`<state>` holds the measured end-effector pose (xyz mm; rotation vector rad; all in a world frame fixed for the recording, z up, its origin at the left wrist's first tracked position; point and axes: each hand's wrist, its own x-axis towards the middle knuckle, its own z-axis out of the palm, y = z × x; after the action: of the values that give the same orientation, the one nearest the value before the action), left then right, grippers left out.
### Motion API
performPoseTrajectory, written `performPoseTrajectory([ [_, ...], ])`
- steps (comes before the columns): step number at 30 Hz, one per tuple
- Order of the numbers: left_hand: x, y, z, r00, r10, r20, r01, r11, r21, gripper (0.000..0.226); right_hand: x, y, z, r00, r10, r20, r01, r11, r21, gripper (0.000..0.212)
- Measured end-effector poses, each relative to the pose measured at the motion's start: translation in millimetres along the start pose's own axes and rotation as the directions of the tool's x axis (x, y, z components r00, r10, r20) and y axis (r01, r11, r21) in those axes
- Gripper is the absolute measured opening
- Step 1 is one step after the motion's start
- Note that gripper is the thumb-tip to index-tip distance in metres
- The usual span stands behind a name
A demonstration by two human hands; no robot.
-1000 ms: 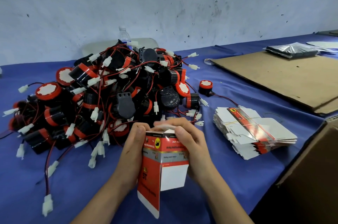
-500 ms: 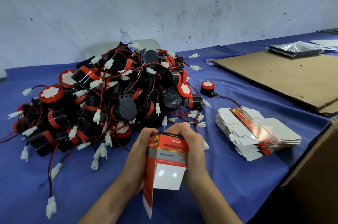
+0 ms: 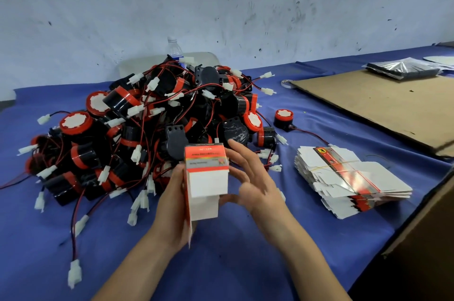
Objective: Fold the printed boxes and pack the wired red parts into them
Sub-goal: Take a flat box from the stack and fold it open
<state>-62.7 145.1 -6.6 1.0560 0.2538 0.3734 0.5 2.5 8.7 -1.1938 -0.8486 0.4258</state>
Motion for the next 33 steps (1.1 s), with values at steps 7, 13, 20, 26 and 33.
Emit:
performPoseTrajectory([
  [7,-2.7,-1.3,-4.0,0.846,0.504,0.173,-0.434,0.464,0.772,0.022,3.7,-0.7,-3.7,0.943,0.205,-0.262,-0.204,0.978,0.03,0.043],
  [13,10.7,3.6,-22.2,0.695,0.713,0.094,-0.141,0.007,0.99,0.041,-2.3,2.4,-11.0,0.871,0.321,-0.371,-0.419,0.881,-0.221,0.009],
  [20,16.1,-1.9,-25.8,0.739,0.672,0.044,-0.125,0.072,0.99,0.04,-3.2,15.7,-11.7,0.857,0.209,-0.47,-0.478,0.661,-0.578,0.02],
  [26,14.7,0.5,-25.7,0.723,0.69,-0.032,-0.115,0.167,0.979,0.026,-3.1,19.3,-11.8,0.87,0.188,-0.455,-0.459,0.642,-0.614,0.015],
  [33,11.3,5.3,-26.4,0.741,0.671,-0.022,-0.293,0.352,0.889,0.009,-0.4,20.5,-11.0,0.873,0.158,-0.461,-0.425,0.71,-0.562,0.011],
])
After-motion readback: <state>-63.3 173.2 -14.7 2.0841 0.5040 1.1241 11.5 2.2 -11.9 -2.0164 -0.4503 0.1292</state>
